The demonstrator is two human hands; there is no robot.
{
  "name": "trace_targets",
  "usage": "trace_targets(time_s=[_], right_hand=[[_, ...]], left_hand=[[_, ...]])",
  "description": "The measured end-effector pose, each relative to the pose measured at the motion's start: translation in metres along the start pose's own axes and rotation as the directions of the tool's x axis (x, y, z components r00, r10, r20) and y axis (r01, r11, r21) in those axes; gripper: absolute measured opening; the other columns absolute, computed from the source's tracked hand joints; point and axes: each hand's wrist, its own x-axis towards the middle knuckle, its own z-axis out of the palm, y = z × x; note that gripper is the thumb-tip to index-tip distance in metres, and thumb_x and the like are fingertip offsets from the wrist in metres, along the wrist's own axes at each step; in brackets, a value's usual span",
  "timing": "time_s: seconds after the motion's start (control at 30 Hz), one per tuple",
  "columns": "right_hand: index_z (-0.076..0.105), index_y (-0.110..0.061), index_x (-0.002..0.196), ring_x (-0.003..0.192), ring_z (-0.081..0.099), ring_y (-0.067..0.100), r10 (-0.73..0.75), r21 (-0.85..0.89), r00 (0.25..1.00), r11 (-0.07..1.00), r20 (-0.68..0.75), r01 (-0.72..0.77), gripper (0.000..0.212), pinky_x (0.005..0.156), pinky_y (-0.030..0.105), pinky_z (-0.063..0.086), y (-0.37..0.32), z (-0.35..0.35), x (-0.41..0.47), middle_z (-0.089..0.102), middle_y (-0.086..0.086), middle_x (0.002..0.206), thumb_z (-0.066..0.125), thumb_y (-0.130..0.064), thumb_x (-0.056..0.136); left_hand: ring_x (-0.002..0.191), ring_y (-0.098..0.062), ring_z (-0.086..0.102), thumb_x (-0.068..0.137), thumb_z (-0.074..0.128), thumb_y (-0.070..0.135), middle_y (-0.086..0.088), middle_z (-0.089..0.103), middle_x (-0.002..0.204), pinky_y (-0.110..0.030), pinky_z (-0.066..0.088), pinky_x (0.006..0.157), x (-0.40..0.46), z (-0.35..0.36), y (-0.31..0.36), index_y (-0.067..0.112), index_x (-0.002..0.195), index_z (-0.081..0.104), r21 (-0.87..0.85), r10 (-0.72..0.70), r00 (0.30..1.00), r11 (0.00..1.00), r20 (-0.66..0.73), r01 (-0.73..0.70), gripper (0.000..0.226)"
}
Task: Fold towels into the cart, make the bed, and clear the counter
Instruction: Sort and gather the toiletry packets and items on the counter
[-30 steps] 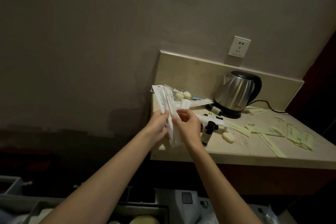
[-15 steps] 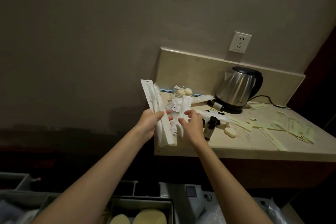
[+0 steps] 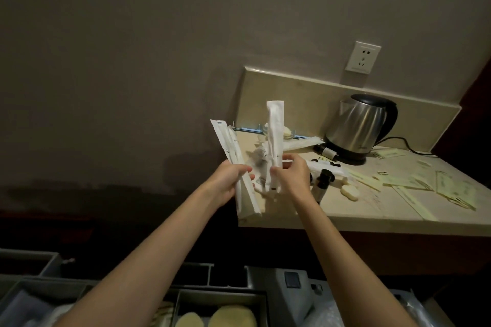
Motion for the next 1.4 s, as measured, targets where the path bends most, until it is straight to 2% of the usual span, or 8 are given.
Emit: trace_targets(time_s=[0.1, 0.23, 0.37, 0.67, 0.97, 1.07, 1.2, 1.4], right_hand=[[0.060, -0.006, 0.115, 0.075, 0.062, 0.009, -0.091, 0.025, 0.993, 0.996, 0.072, 0.089, 0.034, 0.045, 0.007, 0.041, -0.009, -0.006, -0.010, 0.067, 0.007, 0.100, 0.068, -0.003, 0.082], [0.062, -0.006, 0.114, 0.076, 0.062, 0.006, -0.122, 0.008, 0.976, 0.992, 0.180, 0.122, 0.035, 0.059, 0.010, 0.047, -0.011, -0.010, -0.023, 0.066, 0.004, 0.093, 0.072, -0.008, 0.081], [0.066, -0.006, 0.114, 0.088, 0.063, 0.011, -0.166, -0.005, 0.960, 0.985, 0.226, 0.172, 0.034, 0.084, 0.027, 0.053, -0.007, -0.014, -0.031, 0.067, 0.001, 0.093, 0.073, -0.010, 0.080], [0.068, -0.010, 0.105, 0.083, 0.059, 0.006, -0.325, -0.188, 0.946, 0.928, 0.020, 0.323, 0.019, 0.076, 0.023, 0.050, -0.012, -0.089, 0.011, 0.065, -0.003, 0.095, 0.064, -0.006, 0.087], [0.063, -0.007, 0.121, 0.122, 0.049, 0.024, -0.138, -0.509, 0.966, 0.829, 0.217, 0.232, 0.038, 0.098, 0.039, 0.047, 0.045, -0.106, 0.067, 0.055, 0.009, 0.132, 0.052, 0.009, 0.088], [0.061, -0.011, 0.124, 0.125, 0.048, 0.027, -0.155, -0.545, 0.969, 0.805, 0.190, 0.236, 0.045, 0.095, 0.040, 0.049, 0.054, -0.098, 0.076, 0.052, 0.011, 0.136, 0.049, 0.012, 0.086], [0.059, -0.007, 0.126, 0.108, 0.055, 0.024, -0.165, -0.502, 0.961, 0.826, 0.220, 0.257, 0.037, 0.090, 0.035, 0.049, 0.061, -0.097, 0.086, 0.054, 0.015, 0.128, 0.047, 0.004, 0.093], [0.064, -0.014, 0.122, 0.120, 0.037, 0.030, -0.241, -0.587, 0.946, 0.743, 0.216, 0.323, 0.031, 0.101, 0.041, 0.035, 0.064, -0.093, 0.107, 0.053, 0.008, 0.128, 0.060, -0.022, 0.092]], left_hand=[[0.074, -0.017, 0.058, 0.099, 0.047, 0.010, -0.010, 0.058, 0.085, -0.030, 0.053, 0.071, -0.002, 0.004, 0.001, 0.006, 0.098, 0.054, -0.036, 0.044, 0.998, 0.998, 0.036, -0.042, 0.009], [0.101, -0.024, 0.067, 0.096, 0.048, 0.036, -0.012, 0.067, 0.113, -0.034, 0.055, 0.085, -0.002, 0.014, 0.001, 0.009, 0.120, 0.056, -0.067, 0.127, 0.984, 0.991, 0.123, -0.119, 0.037], [0.104, -0.027, 0.065, 0.092, 0.058, 0.013, -0.014, 0.066, 0.114, -0.042, 0.054, 0.090, -0.003, 0.024, -0.006, 0.004, 0.128, 0.050, 0.047, 0.235, 0.972, 0.971, -0.018, -0.234, 0.038], [0.076, -0.016, 0.068, 0.094, 0.052, 0.002, -0.013, 0.067, 0.095, -0.028, 0.057, 0.066, -0.002, 0.042, -0.004, -0.001, 0.126, 0.050, 0.008, 0.188, 0.982, 0.982, -0.015, -0.188, 0.032], [0.084, -0.020, 0.067, 0.094, 0.054, 0.006, -0.007, 0.065, 0.095, -0.035, 0.055, 0.070, 0.015, 0.048, -0.014, 0.003, 0.134, 0.045, -0.009, 0.089, 0.995, 0.996, -0.036, -0.090, 0.041], [0.092, -0.023, 0.065, 0.092, 0.057, 0.009, -0.007, 0.064, 0.097, -0.045, 0.052, 0.088, 0.022, 0.050, -0.016, 0.007, 0.134, 0.043, 0.007, 0.053, 0.997, 0.999, -0.063, -0.053, 0.045], [0.095, -0.027, 0.066, 0.089, 0.062, 0.008, -0.011, 0.068, 0.094, -0.049, 0.050, 0.094, 0.023, 0.050, -0.017, 0.005, 0.127, 0.049, -0.036, 0.020, 0.996, 0.999, -0.083, -0.023, 0.040], [0.095, -0.025, 0.067, 0.087, 0.064, 0.009, -0.015, 0.068, 0.105, -0.047, 0.051, 0.092, 0.023, 0.049, -0.017, 0.004, 0.132, 0.048, -0.056, -0.008, 0.998, 0.998, -0.061, 0.005, 0.049]])
